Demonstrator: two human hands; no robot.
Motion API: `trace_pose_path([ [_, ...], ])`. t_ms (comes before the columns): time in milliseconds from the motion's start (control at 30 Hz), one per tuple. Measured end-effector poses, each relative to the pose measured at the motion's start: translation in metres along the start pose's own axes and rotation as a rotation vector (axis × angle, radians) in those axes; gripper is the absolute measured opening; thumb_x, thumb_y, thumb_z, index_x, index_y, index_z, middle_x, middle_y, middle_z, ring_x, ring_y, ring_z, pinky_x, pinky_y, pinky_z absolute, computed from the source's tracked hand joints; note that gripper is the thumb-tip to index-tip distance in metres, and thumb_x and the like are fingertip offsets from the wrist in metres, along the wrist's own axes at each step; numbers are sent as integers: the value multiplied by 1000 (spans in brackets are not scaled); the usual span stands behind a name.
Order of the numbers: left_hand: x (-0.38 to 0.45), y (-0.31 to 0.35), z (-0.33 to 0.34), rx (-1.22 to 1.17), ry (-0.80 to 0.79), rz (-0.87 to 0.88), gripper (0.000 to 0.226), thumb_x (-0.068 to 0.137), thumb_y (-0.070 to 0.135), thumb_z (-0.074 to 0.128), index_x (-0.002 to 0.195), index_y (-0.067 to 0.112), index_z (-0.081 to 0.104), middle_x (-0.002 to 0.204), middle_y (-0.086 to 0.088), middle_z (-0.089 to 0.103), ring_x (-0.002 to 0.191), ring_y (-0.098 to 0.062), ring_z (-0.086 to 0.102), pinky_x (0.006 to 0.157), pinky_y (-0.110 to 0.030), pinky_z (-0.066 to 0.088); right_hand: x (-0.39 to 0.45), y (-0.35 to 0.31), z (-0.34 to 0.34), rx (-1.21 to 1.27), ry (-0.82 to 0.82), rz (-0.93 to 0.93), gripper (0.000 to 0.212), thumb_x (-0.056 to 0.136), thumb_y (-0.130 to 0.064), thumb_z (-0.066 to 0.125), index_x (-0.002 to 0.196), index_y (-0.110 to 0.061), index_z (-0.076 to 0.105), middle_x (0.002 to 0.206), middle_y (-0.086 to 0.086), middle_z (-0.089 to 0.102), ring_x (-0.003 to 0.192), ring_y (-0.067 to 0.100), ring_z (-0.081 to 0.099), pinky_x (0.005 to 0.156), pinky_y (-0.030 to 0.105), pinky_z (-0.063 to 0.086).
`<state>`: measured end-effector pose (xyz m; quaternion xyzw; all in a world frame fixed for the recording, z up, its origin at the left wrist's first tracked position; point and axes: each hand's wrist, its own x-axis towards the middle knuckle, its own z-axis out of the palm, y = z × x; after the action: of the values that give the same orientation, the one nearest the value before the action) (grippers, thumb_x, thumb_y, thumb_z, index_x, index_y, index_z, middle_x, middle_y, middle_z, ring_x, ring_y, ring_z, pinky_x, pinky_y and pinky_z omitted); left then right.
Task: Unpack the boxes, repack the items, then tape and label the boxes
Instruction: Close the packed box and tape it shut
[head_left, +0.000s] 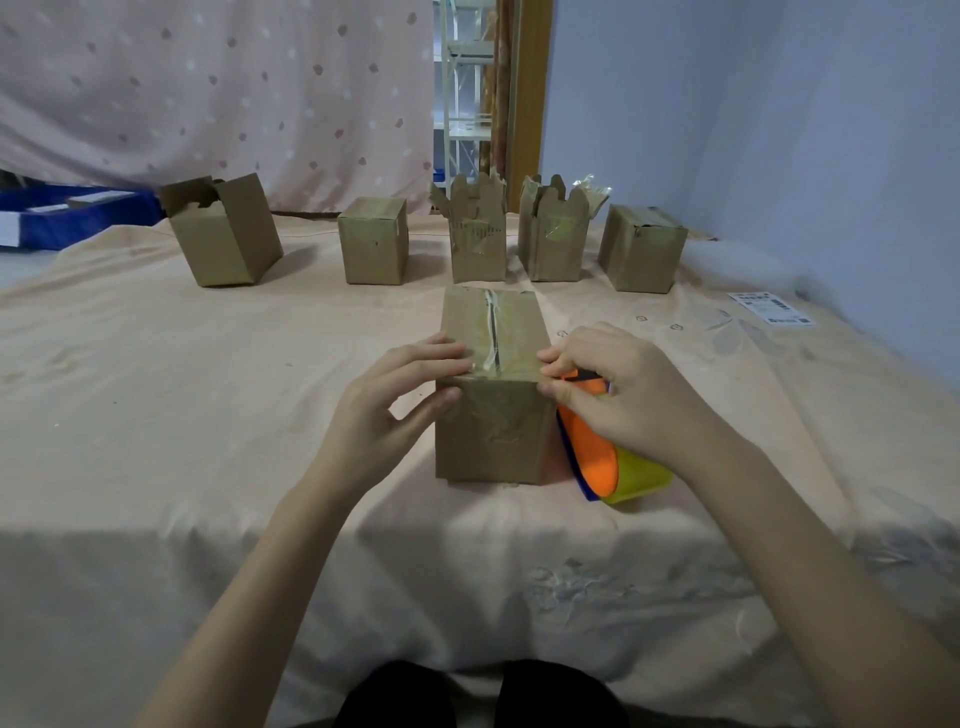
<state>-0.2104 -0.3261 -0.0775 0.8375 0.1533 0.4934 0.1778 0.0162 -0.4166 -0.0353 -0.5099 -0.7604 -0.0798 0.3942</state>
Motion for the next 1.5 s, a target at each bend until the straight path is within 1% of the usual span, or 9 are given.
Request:
trace_pose_path([
  [333,-9,-6,-4,43,-91,19,47,77,27,75,121,19,60,132,0,56,133,-19,44,109,-39,37,-4,-3,6,-73,-142,-9,32,73,-25,80,89,-10,56,98,3,57,93,22,52,76,40,48],
  [500,0,15,-5,-141,8,-212,27,87,35,60,104,17,71,119,1,66,125,-11,52,108,-32,38,2,-12,-3,146,-160,210,49,80,-64,57,85,-15,61,98,-4,60,98,12,55,85,35,47],
  [633,19,36,2,-174,218,-458,40,88,46,52,76,17,77,88,7,74,97,-5,66,95,-36,48,14,-22,2,160,-75,319,51,90,-57,46,73,-12,64,84,3,60,87,18,58,82,45,48],
  [833,14,27,0,18,130,-236,26,68,45,76,80,22,77,91,11,72,98,-4,66,84,-40,54,9,-21,6,-10,-51,219,29,80,-37,72,72,-12,59,82,-2,57,86,18,55,76,42,49],
  [1000,-4,5,9,504,197,315,22,91,24,66,85,4,74,99,-5,73,99,-20,68,82,-34,56,1,-18,10,-294,-74,-78,34,88,-42,52,73,-12,50,78,3,51,75,21,48,63,22,30],
  [1100,-7,-2,18,655,226,412,20,96,17,59,92,0,70,104,-10,71,102,-27,67,80,-34,56,-1,-17,11,-379,-46,-163,32,88,-37,45,75,-9,49,76,5,49,73,16,35,64,21,20],
  [1267,-10,-6,17,523,133,302,16,98,22,50,110,11,52,114,-10,65,114,-25,56,88,-30,49,-6,-12,11,-346,-127,-139,27,89,-34,46,83,-8,50,87,7,52,85,22,45,73,25,33],
  [1367,-15,6,22,246,126,37,26,91,32,56,111,16,54,121,-3,57,124,-20,50,99,-31,44,-5,-13,6,-151,-196,48,28,84,-39,63,89,-16,48,97,-1,50,97,21,48,77,32,42],
  [1500,-12,21,39,23,288,-309,27,82,42,66,101,24,59,125,7,49,125,-7,47,93,-39,49,0,-20,18,-135,-49,98,40,72,-43,78,87,-12,57,88,-8,46,87,13,40,71,24,32],
])
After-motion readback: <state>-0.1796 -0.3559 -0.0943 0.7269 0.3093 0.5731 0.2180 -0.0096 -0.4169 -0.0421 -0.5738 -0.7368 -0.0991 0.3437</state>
